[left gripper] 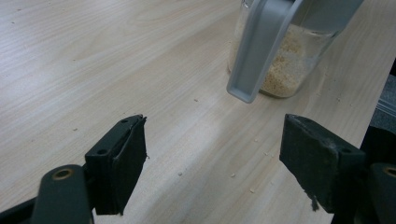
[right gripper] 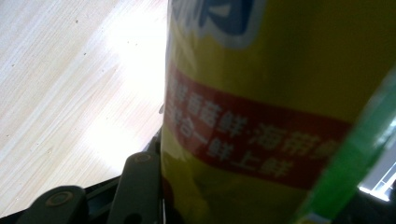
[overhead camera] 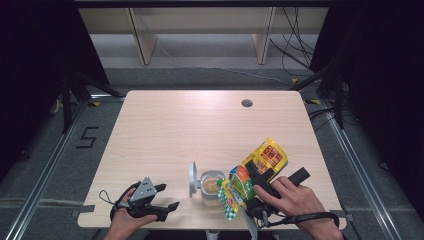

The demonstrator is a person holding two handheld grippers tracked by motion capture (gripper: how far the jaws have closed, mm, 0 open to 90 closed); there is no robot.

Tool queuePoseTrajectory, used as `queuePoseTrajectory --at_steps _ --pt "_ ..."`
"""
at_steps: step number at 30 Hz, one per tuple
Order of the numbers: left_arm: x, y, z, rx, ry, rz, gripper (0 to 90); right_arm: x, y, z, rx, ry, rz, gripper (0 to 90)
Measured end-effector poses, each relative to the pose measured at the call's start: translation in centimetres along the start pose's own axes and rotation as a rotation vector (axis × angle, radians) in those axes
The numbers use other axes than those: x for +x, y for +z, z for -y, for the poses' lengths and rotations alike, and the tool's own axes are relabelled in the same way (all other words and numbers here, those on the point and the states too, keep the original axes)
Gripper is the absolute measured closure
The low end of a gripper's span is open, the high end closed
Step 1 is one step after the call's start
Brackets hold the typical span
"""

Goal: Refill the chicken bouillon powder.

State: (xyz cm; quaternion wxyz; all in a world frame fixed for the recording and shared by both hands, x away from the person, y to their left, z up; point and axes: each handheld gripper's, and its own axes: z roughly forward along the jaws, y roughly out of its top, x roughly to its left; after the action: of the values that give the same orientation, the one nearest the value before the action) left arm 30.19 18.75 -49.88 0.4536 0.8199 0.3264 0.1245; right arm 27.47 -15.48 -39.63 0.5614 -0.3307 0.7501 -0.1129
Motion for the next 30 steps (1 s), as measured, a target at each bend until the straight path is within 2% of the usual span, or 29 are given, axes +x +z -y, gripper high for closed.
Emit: queuePoseTrajectory --at_steps 2,3,4,5,6,8,10,11,12,13,15,16,22,24,25,29,30 --pt "-0.01 0.0 0.09 0.002 0.003 0.004 22.1 0.05 0.01 -0.04 0.005 0.004 -0.001 59.8" --pt "-0.06 -0.02 0.08 -0.001 0.002 0.007 22.1 -0.08 0.04 -0.01 0.0 -0.021 -0.002 59.7" --pt "0.03 -0.02 0.04 -0.007 0.015 0.005 22.1 -0.09 0.0 -0.02 -0.001 -0.02 0.001 59.8" --pt "-0.03 -0.02 -0.01 -0.005 -0.001 0.005 22.1 0.03 -0.07 -0.08 0.005 0.004 0.001 59.8" --pt "0.0 0.02 0.02 -0.001 0.001 0.0 22.1 -0.11 0.0 -0.05 -0.003 -0.02 0.005 59.8" --pt "-0.03 -0.03 0.07 0.008 0.004 0.004 22.1 -0.08 0.07 -0.1 -0.005 -0.02 -0.001 59.8" --pt "0.11 -0.02 -0.02 -0.008 0.027 0.007 22.1 -0.04 0.1 -0.12 -0.006 -0.021 0.0 59.8" --pt "0.09 -0.02 -0.06 -0.001 0.017 0.004 22.1 0.07 0.09 -0.15 -0.002 -0.003 -0.001 59.8" --pt "0.02 0.05 0.07 -0.001 0.004 0.005 22.1 -0.01 0.14 -0.1 -0.006 -0.019 -0.001 59.8" --pt "-0.02 -0.02 0.08 0.009 0.003 0.004 22.1 0.0 0.15 -0.1 -0.005 -0.017 -0.003 59.8" --pt "0.01 0.01 0.04 -0.007 0.009 0.005 22.1 -0.01 0.11 -0.1 -0.007 -0.009 -0.013 59.8" --pt "0.0 0.0 0.01 -0.002 0.004 0.002 22.1 -0.07 0.09 -0.06 -0.007 -0.021 -0.001 59.8" --pt "0.01 0.08 0.03 -0.004 0.001 0.004 22.1 -0.1 0.13 -0.07 -0.009 -0.018 -0.011 59.8" --pt "-0.06 0.0 0.08 0.005 0.002 0.01 22.1 0.15 0.15 -0.24 0.0 0.005 -0.009 59.8" --pt "-0.03 0.0 0.08 0.001 0.004 0.01 22.3 0.01 0.27 -0.22 -0.013 -0.02 -0.017 59.8" --pt "-0.02 0.04 0.09 0.004 0.001 0.013 22.5 -0.01 0.28 -0.26 -0.02 -0.018 -0.017 59.9" --pt "-0.04 0.05 0.1 0.0 0.002 0.013 22.5 0.13 0.21 -0.31 -0.013 -0.004 0.001 59.9"
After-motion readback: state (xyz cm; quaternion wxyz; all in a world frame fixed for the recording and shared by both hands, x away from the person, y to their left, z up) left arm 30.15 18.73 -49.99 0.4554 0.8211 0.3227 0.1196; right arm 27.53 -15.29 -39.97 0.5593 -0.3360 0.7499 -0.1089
